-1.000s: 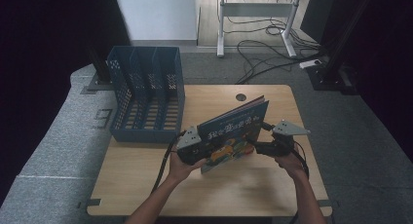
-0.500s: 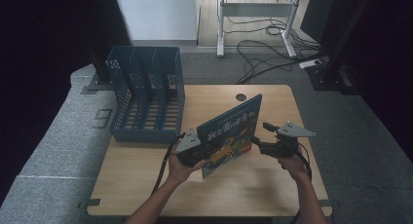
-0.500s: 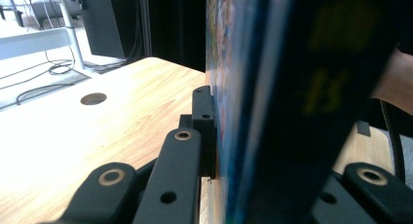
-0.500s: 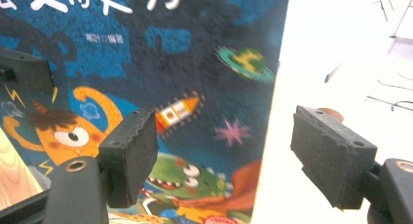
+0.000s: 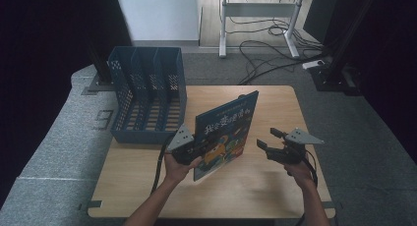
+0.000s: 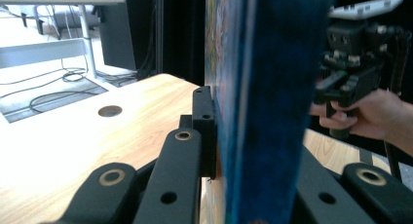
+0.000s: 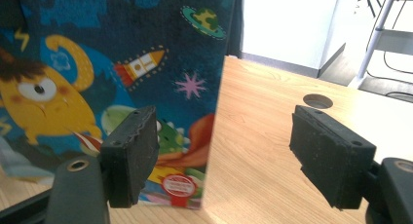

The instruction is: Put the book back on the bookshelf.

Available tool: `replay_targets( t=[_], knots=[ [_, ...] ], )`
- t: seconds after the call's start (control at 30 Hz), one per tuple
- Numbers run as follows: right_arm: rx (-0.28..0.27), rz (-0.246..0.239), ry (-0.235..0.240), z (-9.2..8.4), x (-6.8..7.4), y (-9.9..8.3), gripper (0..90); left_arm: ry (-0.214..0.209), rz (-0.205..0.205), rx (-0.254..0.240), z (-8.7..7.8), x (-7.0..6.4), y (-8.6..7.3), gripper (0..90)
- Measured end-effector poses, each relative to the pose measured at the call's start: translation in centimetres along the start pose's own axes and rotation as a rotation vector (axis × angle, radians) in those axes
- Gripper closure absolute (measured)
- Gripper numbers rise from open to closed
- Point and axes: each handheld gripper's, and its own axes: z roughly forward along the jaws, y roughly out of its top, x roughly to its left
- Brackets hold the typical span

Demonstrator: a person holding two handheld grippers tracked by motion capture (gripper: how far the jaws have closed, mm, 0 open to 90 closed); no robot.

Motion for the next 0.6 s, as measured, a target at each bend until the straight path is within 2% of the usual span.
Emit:
replay_targets(
  t=[0.2, 0.43, 0.6],
  knots=[
    [0.008, 0.005, -0.006, 0.0, 0.0, -0.4, 25.3, 0.014, -0.019, -0.020, -1.2, 0.6, 0.8, 82.6],
    [0.007, 0.010, -0.007, 0.0, 0.0, -0.8, 25.3, 0.049, -0.013, -0.022, -2.5, 1.1, 1.5, 82.5],
    [0.007, 0.016, -0.007, -0.2, 0.0, -1.1, 25.4, 0.062, -0.025, -0.066, -4.2, 1.4, 2.5, 82.5]
  ],
)
